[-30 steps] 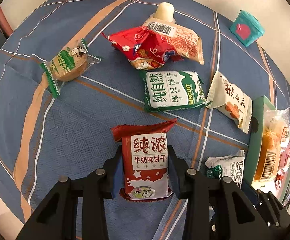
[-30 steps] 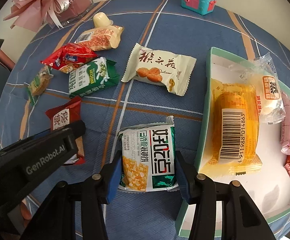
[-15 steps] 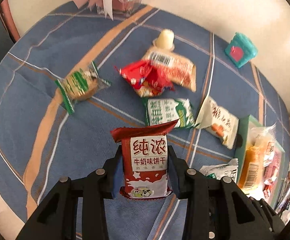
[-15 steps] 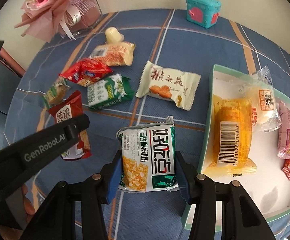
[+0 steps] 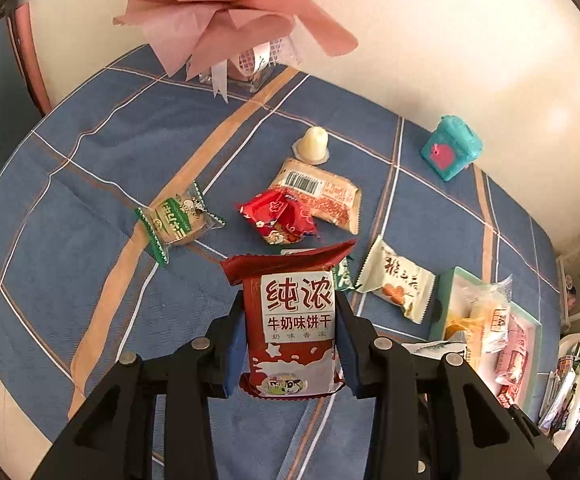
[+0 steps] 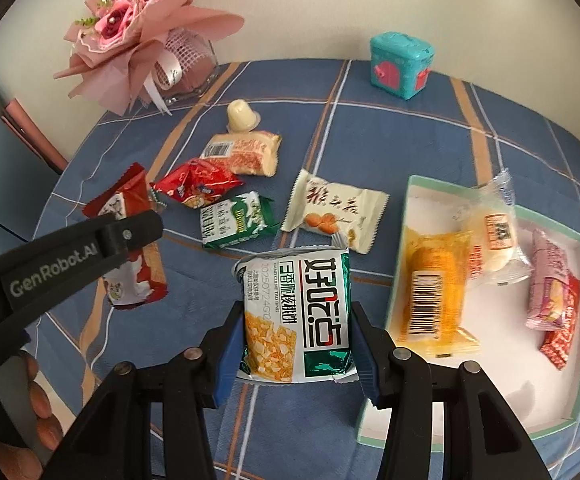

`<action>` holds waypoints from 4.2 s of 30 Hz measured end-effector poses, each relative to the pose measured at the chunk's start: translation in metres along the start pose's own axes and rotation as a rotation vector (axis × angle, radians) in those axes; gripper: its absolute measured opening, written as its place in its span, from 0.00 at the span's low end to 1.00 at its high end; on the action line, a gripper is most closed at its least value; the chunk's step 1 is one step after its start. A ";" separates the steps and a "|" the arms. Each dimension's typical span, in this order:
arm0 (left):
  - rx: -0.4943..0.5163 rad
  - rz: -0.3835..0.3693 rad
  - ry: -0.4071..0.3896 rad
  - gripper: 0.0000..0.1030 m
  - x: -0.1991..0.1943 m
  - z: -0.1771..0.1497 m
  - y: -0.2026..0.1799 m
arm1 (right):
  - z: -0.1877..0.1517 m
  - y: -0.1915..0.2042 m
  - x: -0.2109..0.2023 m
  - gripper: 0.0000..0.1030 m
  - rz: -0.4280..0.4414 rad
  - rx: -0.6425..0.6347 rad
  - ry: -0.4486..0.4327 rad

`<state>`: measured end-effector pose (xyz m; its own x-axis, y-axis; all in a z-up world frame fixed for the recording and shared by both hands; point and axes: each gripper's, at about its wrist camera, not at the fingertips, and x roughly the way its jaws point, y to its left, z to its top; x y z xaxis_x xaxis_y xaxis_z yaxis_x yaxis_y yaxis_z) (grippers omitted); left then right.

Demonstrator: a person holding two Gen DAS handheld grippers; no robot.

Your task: Organize snacks

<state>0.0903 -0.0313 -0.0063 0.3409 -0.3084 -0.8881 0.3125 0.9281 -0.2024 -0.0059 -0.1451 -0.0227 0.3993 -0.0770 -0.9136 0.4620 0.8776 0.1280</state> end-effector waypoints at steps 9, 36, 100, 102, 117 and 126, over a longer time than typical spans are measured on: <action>0.029 -0.031 -0.007 0.40 -0.005 -0.007 -0.026 | 0.000 -0.035 -0.013 0.50 -0.048 0.051 -0.021; 0.308 -0.126 0.090 0.40 0.002 -0.067 -0.142 | -0.034 -0.194 -0.047 0.50 -0.202 0.346 -0.020; 0.448 -0.089 0.355 0.42 0.086 -0.121 -0.196 | -0.073 -0.219 0.022 0.66 -0.261 0.322 0.218; 0.442 -0.091 0.357 0.43 0.085 -0.119 -0.195 | -0.071 -0.220 0.021 0.70 -0.267 0.325 0.209; 0.382 -0.206 0.260 0.54 0.031 -0.091 -0.185 | -0.047 -0.210 -0.038 0.73 -0.273 0.316 0.023; 0.285 -0.173 0.178 0.62 0.015 -0.067 -0.156 | -0.043 -0.200 -0.058 0.73 -0.273 0.303 -0.020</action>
<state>-0.0128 -0.1666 -0.0161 0.1094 -0.3911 -0.9138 0.5945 0.7625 -0.2552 -0.1555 -0.2956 -0.0114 0.2436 -0.2997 -0.9224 0.7646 0.6444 -0.0074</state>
